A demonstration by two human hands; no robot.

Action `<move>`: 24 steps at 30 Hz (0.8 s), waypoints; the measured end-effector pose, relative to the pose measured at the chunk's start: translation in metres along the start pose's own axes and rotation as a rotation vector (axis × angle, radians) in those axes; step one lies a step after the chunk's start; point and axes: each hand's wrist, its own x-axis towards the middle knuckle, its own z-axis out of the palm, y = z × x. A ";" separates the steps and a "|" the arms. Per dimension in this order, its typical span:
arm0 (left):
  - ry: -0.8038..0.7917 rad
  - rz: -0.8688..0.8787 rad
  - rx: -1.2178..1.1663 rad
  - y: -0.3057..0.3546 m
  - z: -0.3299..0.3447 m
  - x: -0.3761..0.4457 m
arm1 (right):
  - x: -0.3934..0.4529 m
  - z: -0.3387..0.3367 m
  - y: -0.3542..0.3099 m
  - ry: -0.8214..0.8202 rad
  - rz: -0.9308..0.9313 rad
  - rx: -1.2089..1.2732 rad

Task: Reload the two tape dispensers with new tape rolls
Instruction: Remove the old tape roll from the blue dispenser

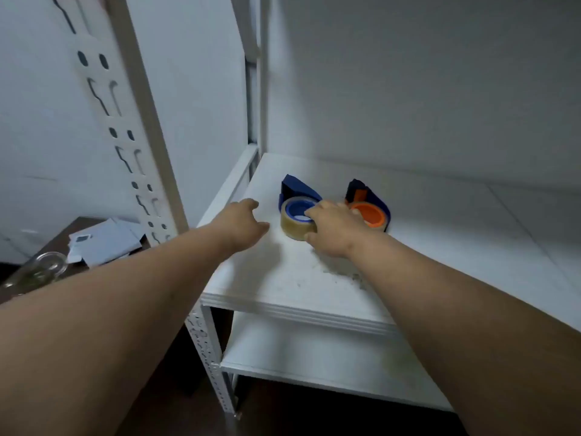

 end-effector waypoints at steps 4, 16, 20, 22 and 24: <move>-0.025 -0.070 -0.162 -0.014 0.000 0.015 | 0.025 0.004 -0.017 0.001 0.014 -0.102; -0.123 -0.378 -0.754 -0.005 0.034 0.026 | 0.035 0.039 -0.021 0.204 0.125 0.112; -0.197 -0.473 -1.034 0.005 0.033 0.030 | 0.016 0.038 -0.025 0.242 0.058 0.492; -0.271 -0.496 -1.245 0.010 0.030 0.028 | 0.010 0.036 -0.026 0.252 0.033 0.585; -0.282 -0.514 -1.417 0.013 0.028 0.026 | 0.004 0.034 -0.023 0.235 0.036 0.666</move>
